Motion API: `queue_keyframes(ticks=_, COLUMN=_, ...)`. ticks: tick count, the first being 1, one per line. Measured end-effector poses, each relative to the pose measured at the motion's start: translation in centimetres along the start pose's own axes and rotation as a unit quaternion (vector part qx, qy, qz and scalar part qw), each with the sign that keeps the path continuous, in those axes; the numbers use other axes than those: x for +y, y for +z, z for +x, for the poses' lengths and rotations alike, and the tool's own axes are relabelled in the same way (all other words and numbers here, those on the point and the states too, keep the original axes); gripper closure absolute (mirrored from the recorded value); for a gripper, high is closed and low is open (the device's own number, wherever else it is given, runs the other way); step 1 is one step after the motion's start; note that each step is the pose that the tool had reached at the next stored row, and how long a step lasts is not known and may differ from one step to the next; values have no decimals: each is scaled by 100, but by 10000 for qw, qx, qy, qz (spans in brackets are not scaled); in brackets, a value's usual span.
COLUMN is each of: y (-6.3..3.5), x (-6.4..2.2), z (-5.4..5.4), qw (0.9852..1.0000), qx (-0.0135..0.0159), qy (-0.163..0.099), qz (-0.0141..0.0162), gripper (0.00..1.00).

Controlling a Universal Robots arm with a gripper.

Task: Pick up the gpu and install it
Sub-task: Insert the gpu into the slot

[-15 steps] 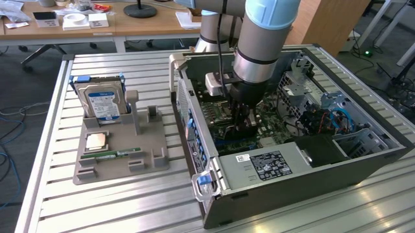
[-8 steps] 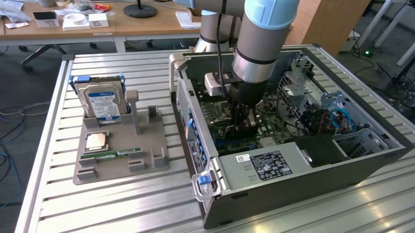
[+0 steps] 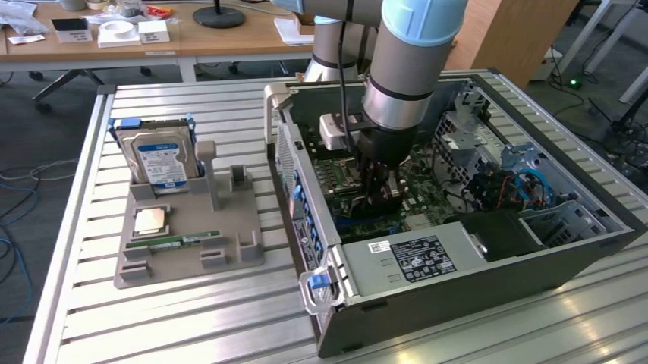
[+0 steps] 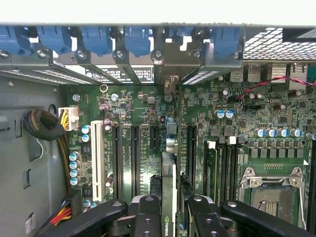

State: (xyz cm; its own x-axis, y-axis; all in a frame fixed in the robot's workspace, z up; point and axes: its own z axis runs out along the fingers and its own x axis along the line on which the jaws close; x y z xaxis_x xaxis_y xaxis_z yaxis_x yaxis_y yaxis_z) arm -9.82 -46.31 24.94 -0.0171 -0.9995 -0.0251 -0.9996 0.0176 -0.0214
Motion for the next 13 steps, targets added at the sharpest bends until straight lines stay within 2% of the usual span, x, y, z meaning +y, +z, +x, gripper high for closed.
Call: queue_keyframes(ticks=13, y=3, x=5, z=0, qw=10000, qx=-1, qy=0, qz=0, gripper=75)
